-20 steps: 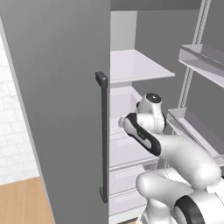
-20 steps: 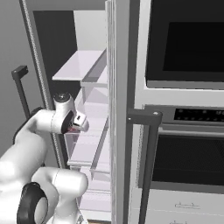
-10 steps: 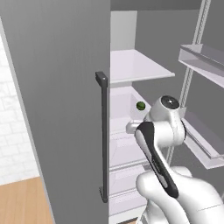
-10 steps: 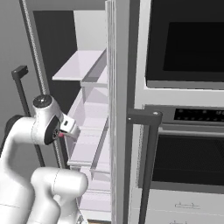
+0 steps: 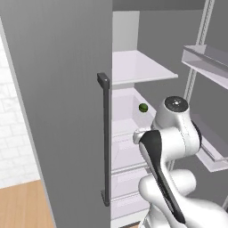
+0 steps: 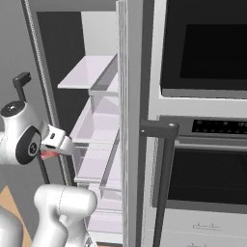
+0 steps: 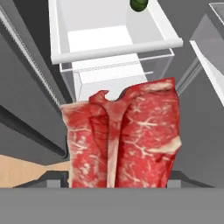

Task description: Place one avocado and one steak in each tupperware on the nearby counter, to pack two identical lunches.

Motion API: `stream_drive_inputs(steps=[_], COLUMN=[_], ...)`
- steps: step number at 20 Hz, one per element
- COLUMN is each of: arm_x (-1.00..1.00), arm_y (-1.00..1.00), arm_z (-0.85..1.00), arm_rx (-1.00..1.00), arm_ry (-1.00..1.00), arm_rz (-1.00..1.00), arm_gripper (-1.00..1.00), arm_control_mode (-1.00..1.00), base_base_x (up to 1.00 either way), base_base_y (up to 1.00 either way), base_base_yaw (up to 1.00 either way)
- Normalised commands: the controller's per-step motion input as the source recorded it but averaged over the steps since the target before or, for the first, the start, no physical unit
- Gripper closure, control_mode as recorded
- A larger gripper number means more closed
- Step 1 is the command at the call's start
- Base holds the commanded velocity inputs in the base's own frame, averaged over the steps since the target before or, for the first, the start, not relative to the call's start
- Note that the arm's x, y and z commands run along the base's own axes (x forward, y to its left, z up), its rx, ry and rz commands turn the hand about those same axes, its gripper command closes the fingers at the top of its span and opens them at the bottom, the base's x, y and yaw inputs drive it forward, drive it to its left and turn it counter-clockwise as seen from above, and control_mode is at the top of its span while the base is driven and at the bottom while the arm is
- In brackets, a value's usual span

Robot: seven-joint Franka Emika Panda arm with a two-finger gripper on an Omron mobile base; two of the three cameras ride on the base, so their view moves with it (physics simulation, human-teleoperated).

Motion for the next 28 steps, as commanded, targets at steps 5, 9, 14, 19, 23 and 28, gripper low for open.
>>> stream_drive_inputs(steps=[5,9,14,19,23,28], arm_x=[-0.4,-0.08,0.0,-0.1,0.0,0.0], arm_y=[-0.08,0.0,0.0,0.0,0.0,0.0], arm_z=[0.01,-0.07,-0.02,0.0,0.0,0.0], arm_rx=[-0.01,0.0,0.0,0.0,0.0,0.0], arm_ry=[-0.01,-0.03,0.0,0.0,0.0,0.0], arm_rz=[0.0,0.0,0.0,0.0,0.0,0.0], arm_gripper=[1.0,1.0,1.0,1.0,1.0,1.0], arm_control_mode=[-1.0,-1.0,-1.0,-1.0,1.0,1.0], base_base_x=[0.0,0.0,0.0,0.0,-0.76,-0.91], base_base_y=[0.0,0.0,0.0,0.0,0.0,0.0], base_base_yaw=[0.0,0.0,0.0,0.0,0.0,0.0])
